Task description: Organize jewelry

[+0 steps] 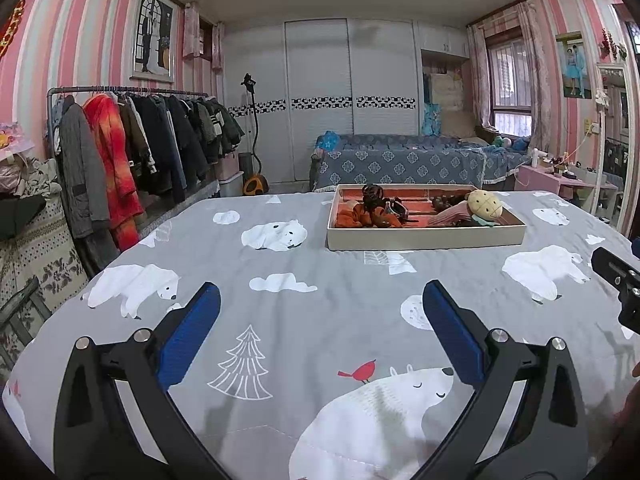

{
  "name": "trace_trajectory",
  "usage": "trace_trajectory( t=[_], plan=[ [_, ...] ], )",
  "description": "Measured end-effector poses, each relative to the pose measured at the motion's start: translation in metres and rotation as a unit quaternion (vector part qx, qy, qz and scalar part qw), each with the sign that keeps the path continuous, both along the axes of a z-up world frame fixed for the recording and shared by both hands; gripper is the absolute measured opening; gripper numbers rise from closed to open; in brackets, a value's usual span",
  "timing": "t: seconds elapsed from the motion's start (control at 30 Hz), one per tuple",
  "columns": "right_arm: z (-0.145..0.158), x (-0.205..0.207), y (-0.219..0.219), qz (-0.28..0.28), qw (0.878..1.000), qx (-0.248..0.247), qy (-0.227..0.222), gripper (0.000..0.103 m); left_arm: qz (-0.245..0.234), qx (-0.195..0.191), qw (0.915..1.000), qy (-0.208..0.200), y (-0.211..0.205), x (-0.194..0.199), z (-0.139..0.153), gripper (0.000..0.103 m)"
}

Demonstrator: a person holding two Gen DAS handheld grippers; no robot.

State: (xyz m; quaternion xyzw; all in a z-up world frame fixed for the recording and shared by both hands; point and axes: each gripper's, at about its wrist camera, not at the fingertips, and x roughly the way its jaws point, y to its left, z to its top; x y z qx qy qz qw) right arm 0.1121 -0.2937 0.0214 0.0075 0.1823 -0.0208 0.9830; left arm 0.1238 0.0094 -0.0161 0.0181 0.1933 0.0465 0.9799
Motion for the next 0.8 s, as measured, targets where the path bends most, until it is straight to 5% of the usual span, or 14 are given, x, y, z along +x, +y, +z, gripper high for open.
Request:
trace_trajectory(
  t=[0.8],
  plan=[
    [0.0001,0.0000,0.0001,0.000,1.000,0.000,0.000,0.099,0.000,0.002,1.0000,0.002,0.0004,0.0031,-0.0007,0.098]
  ],
)
